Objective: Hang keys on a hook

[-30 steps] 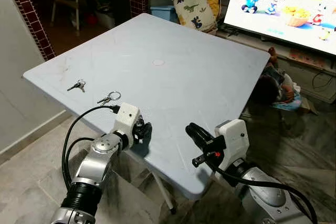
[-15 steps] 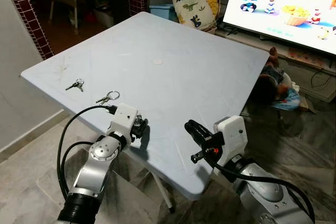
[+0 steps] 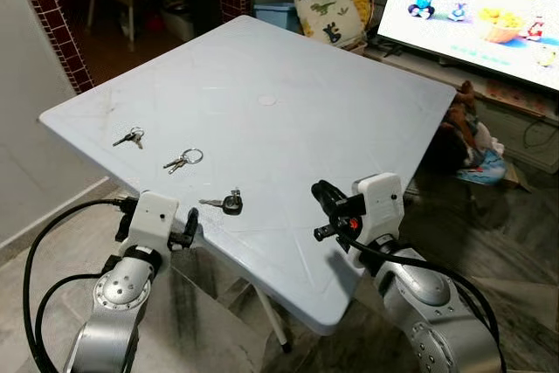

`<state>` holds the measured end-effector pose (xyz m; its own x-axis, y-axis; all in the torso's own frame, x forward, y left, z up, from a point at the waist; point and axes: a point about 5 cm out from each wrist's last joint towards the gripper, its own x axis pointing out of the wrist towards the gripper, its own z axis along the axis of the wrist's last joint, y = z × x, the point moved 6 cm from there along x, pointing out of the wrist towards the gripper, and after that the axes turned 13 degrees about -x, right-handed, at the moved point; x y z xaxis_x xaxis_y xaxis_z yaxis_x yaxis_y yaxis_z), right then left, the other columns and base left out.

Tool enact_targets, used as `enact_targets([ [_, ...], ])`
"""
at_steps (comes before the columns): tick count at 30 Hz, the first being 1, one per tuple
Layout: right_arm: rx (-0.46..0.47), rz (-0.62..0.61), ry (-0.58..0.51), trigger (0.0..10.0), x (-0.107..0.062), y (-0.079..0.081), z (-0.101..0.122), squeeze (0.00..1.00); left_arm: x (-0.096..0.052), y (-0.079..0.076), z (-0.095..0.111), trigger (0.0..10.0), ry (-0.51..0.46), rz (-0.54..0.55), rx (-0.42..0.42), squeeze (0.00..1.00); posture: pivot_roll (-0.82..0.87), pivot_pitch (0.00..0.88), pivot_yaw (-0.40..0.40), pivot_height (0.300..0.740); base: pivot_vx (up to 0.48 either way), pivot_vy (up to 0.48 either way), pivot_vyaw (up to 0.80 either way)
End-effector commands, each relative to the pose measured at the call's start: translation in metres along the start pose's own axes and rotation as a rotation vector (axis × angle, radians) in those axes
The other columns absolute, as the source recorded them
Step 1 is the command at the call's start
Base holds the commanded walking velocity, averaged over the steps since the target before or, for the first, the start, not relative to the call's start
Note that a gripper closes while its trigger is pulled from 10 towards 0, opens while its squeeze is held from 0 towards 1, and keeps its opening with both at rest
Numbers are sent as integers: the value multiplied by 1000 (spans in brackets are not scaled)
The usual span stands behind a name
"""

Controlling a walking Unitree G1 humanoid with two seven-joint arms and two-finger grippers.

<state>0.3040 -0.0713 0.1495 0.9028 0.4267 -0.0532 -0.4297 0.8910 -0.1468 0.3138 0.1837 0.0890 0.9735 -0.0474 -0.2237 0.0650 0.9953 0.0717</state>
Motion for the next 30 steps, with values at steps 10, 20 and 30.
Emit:
enact_targets([
  [10, -13, -81, 6, 10000, 2, -15, -3, 0, 4, -8, 11, 10000, -6, -13, -6, 0, 91, 9, -42, 740, 0, 368, 0],
  [20, -24, -124, 10, 10000, 0, -24, -4, 0, 8, -16, 16, 10000, -3, -23, -13, 0, 83, 11, -35, 740, 0, 474, 0],
  [30, -47, -207, 27, 10000, 0, -40, -6, 0, 14, -28, 29, 10000, -44, -61, -6, 0, 82, 11, -28, 740, 0, 270, 0],
])
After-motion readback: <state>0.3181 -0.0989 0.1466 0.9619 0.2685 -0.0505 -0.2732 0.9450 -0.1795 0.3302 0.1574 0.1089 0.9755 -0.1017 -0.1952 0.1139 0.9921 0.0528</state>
